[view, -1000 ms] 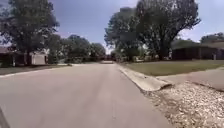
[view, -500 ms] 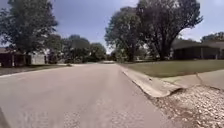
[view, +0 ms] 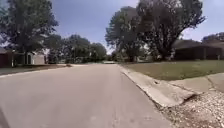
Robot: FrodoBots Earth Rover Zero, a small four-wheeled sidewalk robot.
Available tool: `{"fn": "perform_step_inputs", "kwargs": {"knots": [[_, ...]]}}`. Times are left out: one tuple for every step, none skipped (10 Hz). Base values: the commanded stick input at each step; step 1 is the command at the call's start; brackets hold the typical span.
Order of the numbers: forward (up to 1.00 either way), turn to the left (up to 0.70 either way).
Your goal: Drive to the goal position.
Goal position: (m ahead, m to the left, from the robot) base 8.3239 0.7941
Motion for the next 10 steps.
{"fn": "perform_step_inputs", "kwargs": {"knots": [[0.7,0.0],[0.7,0.0],[0.7,0.0],[0.7,0.0],[0.7,0.0],[0.7,0.0],[0.7,0.0],[0.7,0.0],[0.7,0.0],[0.7,0.0]]}}
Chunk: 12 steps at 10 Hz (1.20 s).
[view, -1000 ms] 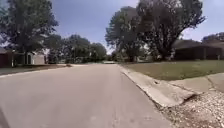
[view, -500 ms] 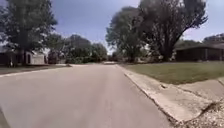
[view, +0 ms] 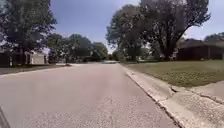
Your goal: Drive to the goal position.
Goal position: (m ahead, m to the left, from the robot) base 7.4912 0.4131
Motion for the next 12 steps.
{"fn": "perform_step_inputs", "kwargs": {"knots": [[0.7,0.0],[0.7,0.0],[0.7,0.0],[0.7,0.0],[0.7,0.0],[0.7,0.0],[0.7,0.0],[0.7,0.0],[0.7,0.0],[0.7,0.0],[0.7,0.0],[0.7,0.0]]}}
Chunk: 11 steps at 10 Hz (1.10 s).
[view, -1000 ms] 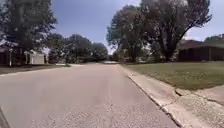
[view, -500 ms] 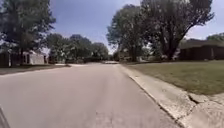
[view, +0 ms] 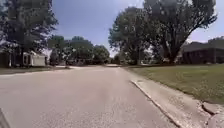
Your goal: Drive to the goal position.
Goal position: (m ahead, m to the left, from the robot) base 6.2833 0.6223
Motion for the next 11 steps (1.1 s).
{"fn": "perform_step_inputs", "kwargs": {"knots": [[0.7,0.0],[0.7,0.0],[0.7,0.0],[0.7,0.0],[0.7,0.0],[0.7,0.0],[0.7,0.0],[0.7,0.0],[0.7,0.0],[0.7,0.0],[0.7,0.0]]}}
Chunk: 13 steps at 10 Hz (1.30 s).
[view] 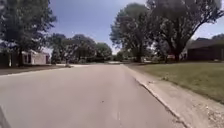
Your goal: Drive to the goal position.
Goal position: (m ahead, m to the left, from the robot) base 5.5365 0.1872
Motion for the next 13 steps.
{"fn": "perform_step_inputs", "kwargs": {"knots": [[0.7,0.0],[0.7,-0.09],[0.7,-0.22],[0.7,-0.21],[0.7,-0.08],[0.7,0.0],[0.7,0.0],[0.7,0.0],[0.7,0.0],[0.7,0.0],[0.7,0.0],[0.7,0.0],[0.7,0.0]]}}
